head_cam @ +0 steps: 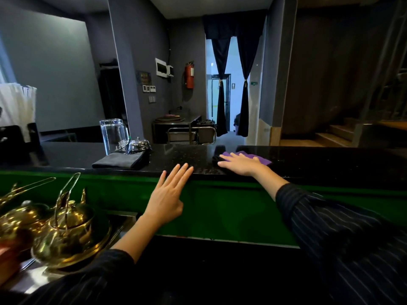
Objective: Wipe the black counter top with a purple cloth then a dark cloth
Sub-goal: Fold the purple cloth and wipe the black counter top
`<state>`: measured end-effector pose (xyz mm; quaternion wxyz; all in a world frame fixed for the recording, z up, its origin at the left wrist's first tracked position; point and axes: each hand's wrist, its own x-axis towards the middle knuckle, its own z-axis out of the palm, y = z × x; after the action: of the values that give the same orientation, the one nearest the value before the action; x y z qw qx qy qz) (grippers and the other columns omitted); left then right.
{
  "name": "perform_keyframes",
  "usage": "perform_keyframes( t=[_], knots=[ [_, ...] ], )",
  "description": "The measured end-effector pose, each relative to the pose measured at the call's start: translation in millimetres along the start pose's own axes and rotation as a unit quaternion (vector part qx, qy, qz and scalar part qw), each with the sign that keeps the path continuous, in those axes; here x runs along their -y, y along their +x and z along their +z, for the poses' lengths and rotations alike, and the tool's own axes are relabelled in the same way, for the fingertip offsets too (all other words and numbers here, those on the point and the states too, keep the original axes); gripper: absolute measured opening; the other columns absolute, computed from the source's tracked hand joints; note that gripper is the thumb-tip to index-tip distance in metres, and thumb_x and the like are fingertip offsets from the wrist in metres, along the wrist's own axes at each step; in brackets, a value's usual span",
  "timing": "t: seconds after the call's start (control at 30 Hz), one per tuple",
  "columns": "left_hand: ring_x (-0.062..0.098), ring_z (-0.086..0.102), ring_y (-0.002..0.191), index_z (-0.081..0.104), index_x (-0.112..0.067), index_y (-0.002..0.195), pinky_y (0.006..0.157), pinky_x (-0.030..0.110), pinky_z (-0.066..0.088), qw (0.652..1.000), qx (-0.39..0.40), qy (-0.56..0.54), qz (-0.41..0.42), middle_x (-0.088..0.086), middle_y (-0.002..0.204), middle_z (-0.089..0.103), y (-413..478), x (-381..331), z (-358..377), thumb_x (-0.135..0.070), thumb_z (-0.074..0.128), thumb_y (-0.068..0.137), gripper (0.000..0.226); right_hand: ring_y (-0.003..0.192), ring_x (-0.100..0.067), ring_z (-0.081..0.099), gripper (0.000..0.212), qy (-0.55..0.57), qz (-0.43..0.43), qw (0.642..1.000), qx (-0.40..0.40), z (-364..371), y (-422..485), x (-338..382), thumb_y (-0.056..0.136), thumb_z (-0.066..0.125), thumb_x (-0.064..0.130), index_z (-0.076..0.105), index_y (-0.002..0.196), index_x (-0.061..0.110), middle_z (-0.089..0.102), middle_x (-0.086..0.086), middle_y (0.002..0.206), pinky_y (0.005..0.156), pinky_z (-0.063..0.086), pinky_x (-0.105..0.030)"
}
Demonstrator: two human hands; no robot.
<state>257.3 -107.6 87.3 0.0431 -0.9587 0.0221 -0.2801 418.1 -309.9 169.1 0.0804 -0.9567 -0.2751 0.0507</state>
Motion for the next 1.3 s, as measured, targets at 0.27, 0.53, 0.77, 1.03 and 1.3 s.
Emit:
perform_keyframes(
  t=[0.27, 0.53, 0.77, 1.03, 1.3],
  knots=[
    [0.022, -0.026, 0.141, -0.021, -0.015, 0.147, 0.117, 0.042, -0.005, 0.998, 0.062, 0.010, -0.025, 0.002, 0.153, -0.028, 2.8, -7.5, -1.8, -0.018, 0.052, 0.067, 0.108, 0.150, -0.032, -0.001, 0.064, -0.019, -0.021, 1.000, 0.010, 12.2, 34.9, 82.2, 0.092, 0.019, 0.072, 0.009, 0.151, 0.047, 0.000, -0.002, 0.164, 0.114, -0.003, -0.064],
    [0.016, -0.024, 0.140, -0.030, -0.015, 0.137, 0.121, 0.039, 0.006, 0.984, 0.080, -0.149, -0.061, 0.008, 0.155, -0.025, -5.9, -12.5, -14.1, -0.004, 0.048, 0.068, 0.105, 0.151, -0.026, 0.005, 0.060, -0.049, -0.115, 0.992, -0.003, 24.6, 7.4, 98.1, 0.097, 0.023, 0.058, 0.008, 0.153, 0.043, 0.003, 0.006, 0.164, 0.117, 0.005, -0.062],
    [0.021, -0.014, 0.146, -0.003, -0.007, 0.150, 0.118, 0.043, 0.006, 0.983, 0.118, -0.102, -0.096, 0.007, 0.156, -0.022, -35.3, -18.5, -15.5, -0.003, 0.048, 0.077, 0.089, 0.149, -0.028, 0.017, 0.084, -0.122, -0.150, 0.978, -0.075, 35.5, -33.3, 96.8, 0.089, 0.056, 0.019, 0.006, 0.155, 0.033, 0.009, -0.001, 0.164, 0.112, 0.026, -0.055],
    [0.024, 0.035, 0.138, 0.033, -0.009, 0.145, 0.113, 0.030, 0.027, 0.904, 0.086, -0.338, -0.246, 0.011, 0.153, 0.030, -55.2, -24.2, -21.1, 0.002, 0.049, 0.083, 0.065, 0.119, -0.026, 0.056, 0.073, 0.067, -0.179, 0.979, -0.072, 29.8, -70.5, 99.8, 0.088, 0.043, 0.000, 0.032, 0.150, 0.037, 0.037, -0.002, 0.155, 0.090, 0.047, -0.035],
    [0.014, 0.043, 0.057, 0.057, -0.014, 0.079, 0.054, 0.024, 0.030, 0.623, 0.040, -0.644, -0.441, 0.004, 0.069, 0.049, -66.2, -34.2, -43.0, -0.011, 0.047, 0.090, 0.015, 0.108, -0.025, 0.060, 0.057, 0.547, -0.158, 0.815, 0.104, 50.0, -112.7, 127.2, 0.089, 0.044, -0.011, 0.052, 0.136, 0.021, 0.063, -0.008, 0.123, 0.102, 0.045, -0.041]
  ],
)
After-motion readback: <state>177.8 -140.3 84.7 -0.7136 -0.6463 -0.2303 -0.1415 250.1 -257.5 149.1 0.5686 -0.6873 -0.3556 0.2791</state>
